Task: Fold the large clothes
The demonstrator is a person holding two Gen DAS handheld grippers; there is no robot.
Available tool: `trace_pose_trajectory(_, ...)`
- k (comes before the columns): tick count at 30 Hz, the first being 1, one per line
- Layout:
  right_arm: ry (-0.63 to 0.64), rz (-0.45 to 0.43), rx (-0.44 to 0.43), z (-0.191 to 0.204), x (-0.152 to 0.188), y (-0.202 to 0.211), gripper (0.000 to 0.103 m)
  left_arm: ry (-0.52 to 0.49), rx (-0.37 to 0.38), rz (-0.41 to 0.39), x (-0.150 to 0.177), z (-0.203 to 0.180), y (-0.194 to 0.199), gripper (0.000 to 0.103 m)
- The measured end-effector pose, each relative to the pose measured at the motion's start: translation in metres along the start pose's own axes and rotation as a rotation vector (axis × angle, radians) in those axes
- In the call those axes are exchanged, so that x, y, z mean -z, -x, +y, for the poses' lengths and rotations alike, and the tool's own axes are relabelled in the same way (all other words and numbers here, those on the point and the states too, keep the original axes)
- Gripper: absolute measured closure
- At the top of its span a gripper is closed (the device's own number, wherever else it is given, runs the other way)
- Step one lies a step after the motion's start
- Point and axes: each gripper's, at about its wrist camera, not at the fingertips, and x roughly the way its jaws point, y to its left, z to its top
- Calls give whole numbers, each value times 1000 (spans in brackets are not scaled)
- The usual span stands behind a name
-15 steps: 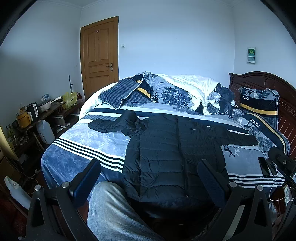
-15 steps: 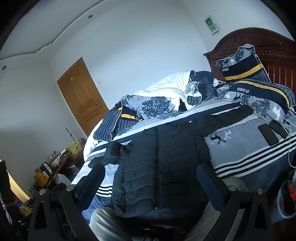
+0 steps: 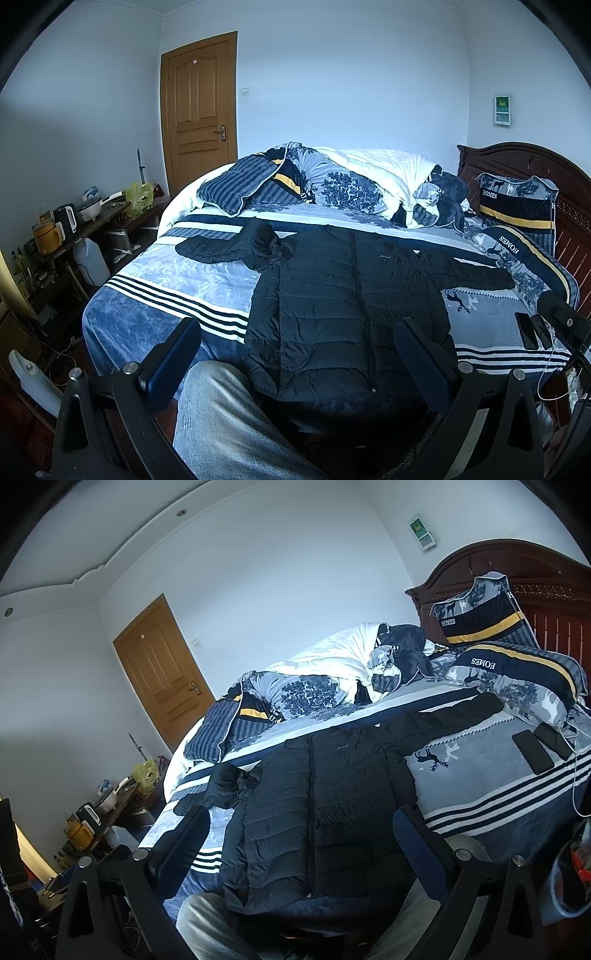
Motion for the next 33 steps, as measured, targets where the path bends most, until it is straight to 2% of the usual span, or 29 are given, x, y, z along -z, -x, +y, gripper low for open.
trace_pose_trajectory(27, 12, 7, 20, 2, -7, 6, 2, -2, -2, 4, 4, 1, 0, 0)
trace_pose_trajectory(32, 76, 39, 63, 4, -17, -10, 2, -14, -20, 44, 12, 1, -19, 0)
trace_pose_trajectory(33, 68, 54, 47, 5, -17, -14, 2, -19, -21, 56, 14, 0, -24, 0)
